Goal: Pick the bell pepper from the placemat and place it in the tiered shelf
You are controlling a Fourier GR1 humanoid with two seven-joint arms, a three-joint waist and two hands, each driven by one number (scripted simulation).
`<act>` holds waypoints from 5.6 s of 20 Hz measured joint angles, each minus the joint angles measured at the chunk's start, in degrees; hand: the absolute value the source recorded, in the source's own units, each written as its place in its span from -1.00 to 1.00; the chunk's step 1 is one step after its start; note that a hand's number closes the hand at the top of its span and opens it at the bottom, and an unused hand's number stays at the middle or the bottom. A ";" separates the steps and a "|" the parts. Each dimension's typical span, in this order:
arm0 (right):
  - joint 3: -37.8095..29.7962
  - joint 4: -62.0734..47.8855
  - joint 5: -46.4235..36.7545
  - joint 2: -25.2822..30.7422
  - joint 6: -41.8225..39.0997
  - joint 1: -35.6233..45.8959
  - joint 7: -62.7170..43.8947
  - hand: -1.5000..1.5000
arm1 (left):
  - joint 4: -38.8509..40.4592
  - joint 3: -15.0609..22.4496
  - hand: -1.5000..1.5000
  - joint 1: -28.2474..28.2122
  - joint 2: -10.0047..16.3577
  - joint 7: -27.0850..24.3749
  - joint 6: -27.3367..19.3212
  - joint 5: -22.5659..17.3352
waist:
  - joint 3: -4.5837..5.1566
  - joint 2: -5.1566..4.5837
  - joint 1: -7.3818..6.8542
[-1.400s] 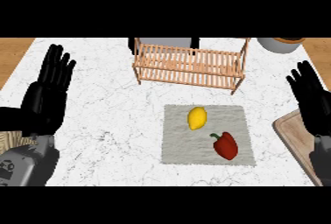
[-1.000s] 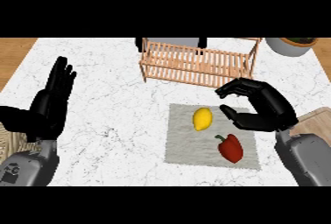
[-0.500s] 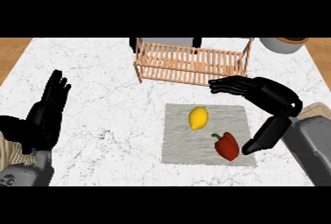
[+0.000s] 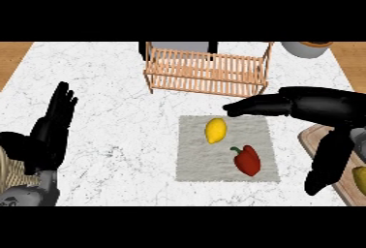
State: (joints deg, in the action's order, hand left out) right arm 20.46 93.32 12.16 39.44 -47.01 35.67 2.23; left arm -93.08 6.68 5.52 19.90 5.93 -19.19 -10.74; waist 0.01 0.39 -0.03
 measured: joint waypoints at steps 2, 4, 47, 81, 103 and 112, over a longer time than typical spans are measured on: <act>0.98 4.37 -4.71 1.50 0.48 0.74 -1.14 -1.00 | -0.30 -0.20 0.00 -0.14 0.08 0.37 0.03 -0.06 | 0.00 0.10 0.28; 3.08 8.18 -10.38 1.76 1.97 0.47 -2.75 -1.00 | -1.15 -0.04 0.00 -0.51 -0.02 0.71 0.02 -0.01 | -0.01 0.11 0.22; 9.79 -4.66 -72.92 -12.72 21.32 -18.02 12.01 -1.00 | -4.49 -6.09 0.00 -3.45 -6.74 2.23 6.84 6.82 | -0.02 -0.37 -0.12; 2.62 -11.88 -77.66 -37.86 35.33 -22.44 -28.57 1.00 | -3.35 -8.08 0.00 -1.81 -9.93 2.59 9.54 9.81 | 0.19 0.25 -0.79; 11.60 3.11 -74.74 -38.63 50.80 8.11 -72.79 1.00 | -2.99 -7.93 0.00 -0.43 -10.23 3.69 9.30 10.48 | 0.13 0.13 -1.20; 4.36 -4.10 -76.38 -38.77 51.48 13.94 -71.29 1.00 | -1.94 -8.98 0.00 0.89 -9.68 3.42 10.13 9.88 | 0.07 -0.37 -1.06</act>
State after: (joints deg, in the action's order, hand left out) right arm 24.82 89.22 -64.23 0.67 4.47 49.61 -69.06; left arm -95.02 -2.30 6.41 10.22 9.35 -9.06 -0.86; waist 0.08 0.02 -1.09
